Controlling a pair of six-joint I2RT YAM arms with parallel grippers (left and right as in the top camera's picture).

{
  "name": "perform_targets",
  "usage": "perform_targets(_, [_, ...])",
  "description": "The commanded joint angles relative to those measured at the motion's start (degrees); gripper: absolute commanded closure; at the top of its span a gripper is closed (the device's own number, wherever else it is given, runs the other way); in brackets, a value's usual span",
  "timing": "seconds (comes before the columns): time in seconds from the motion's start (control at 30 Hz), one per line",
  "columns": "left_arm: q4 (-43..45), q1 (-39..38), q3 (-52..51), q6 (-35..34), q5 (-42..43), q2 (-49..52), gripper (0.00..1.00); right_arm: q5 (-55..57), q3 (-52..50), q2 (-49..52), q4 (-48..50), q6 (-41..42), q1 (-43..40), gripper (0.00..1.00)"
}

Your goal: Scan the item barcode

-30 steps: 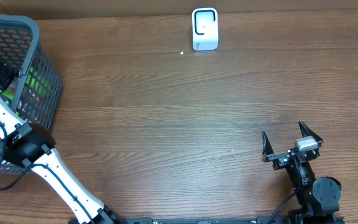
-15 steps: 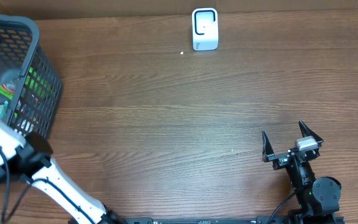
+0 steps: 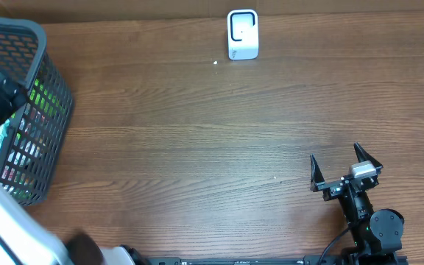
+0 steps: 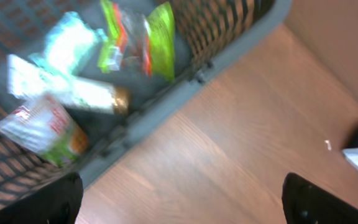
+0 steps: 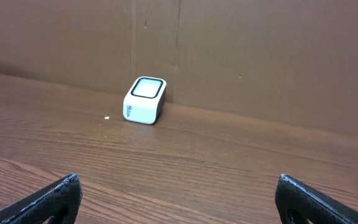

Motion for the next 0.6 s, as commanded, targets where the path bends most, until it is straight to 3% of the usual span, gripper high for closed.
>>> perform_targets(0.0, [12.37,-1.16,-16.22,-3.41,-7.89,-19.39,0.00,-0.07,-0.61,-0.44,0.33,-0.02,-0.15,0.00])
perform_targets(0.1, [22.16,-1.11,-24.20,-7.50,-5.88,-25.07,0.00,-0.07,-0.61,-0.44,0.35,-0.02,-0.15,0.00])
perform_targets(0.2, [20.02,-1.09,-17.81,-7.06,-3.85,-20.79,0.00,-0.07,-0.61,-0.44,0.35,-0.02,-0.15,0.00])
perform_targets(0.3, [14.97,-1.01,-4.81,-5.40,-5.44,-12.50,0.00,-0.07,-0.61,-0.44,0.33,-0.02,-0.15,0.00])
perform_targets(0.47, [-1.11,5.05,31.87,-5.05,-3.65,12.98,0.00,-0.07,-0.61,-0.44,0.35,-0.02,-0.15,0.00])
perform_targets(0.57, [-6.84,9.25,38.12,-7.80,-2.43,24.41,0.00,-0.07,-0.61,-0.44,0.35,-0.02,-0.15,0.00])
